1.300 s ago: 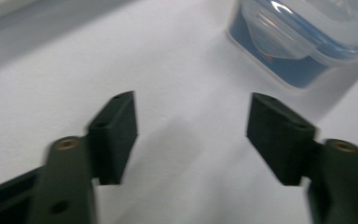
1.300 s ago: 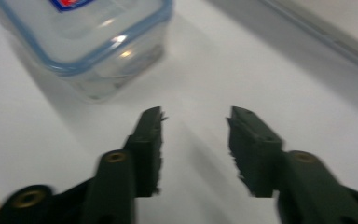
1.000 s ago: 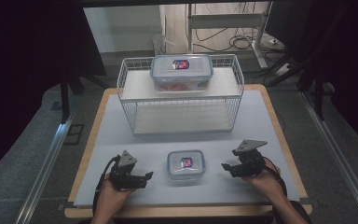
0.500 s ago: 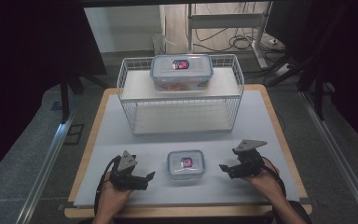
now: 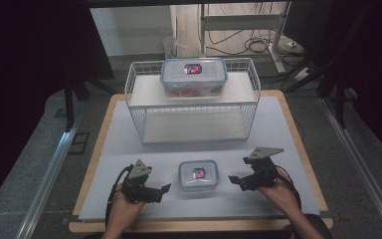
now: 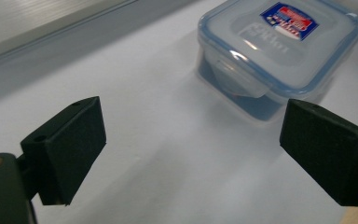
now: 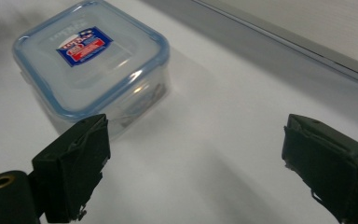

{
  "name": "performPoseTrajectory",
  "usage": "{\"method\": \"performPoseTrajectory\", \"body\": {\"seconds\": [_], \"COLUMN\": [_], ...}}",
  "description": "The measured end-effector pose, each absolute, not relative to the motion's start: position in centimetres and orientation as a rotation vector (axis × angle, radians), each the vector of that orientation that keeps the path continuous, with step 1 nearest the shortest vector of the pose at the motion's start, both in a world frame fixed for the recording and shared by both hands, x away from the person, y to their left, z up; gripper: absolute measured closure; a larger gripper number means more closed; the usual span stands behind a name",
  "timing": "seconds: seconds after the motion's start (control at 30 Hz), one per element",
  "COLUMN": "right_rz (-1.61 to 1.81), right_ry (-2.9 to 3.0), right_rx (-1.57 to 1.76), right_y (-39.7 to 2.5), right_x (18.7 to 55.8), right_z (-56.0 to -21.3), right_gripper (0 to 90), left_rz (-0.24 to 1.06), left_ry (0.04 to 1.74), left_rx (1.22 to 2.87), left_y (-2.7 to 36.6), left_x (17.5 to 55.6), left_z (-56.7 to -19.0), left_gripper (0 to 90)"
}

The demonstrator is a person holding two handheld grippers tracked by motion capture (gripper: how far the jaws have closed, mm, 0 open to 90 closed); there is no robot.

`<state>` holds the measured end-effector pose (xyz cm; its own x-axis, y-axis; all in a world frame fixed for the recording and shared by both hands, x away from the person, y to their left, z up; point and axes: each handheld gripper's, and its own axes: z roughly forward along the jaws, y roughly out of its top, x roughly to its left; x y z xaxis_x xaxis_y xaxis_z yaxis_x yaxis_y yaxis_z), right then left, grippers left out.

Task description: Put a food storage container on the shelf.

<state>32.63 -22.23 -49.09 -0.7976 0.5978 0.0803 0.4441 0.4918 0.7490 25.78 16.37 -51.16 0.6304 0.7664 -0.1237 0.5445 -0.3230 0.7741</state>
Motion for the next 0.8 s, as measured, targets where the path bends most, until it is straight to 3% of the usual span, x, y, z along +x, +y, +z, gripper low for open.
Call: {"method": "performPoseTrajectory", "body": {"seconds": [0.43,0.8], "right_rz": [1.299,1.251], "right_ry": [2.634,2.792], "right_rx": [0.887,0.969], "right_y": [-19.9,-17.7], "right_x": [32.4,33.5], "right_z": [-48.4,-49.9], "right_gripper": [6.4,4.3], "left_rz": [0.205,-0.014], "left_ry": [0.989,1.021], "left_rx": [2.051,1.987], "left_y": [14.0,13.0], "left_x": [27.5,30.1], "left_z": [-50.5,-51.4], "left_gripper": [2.5,9.9]}}
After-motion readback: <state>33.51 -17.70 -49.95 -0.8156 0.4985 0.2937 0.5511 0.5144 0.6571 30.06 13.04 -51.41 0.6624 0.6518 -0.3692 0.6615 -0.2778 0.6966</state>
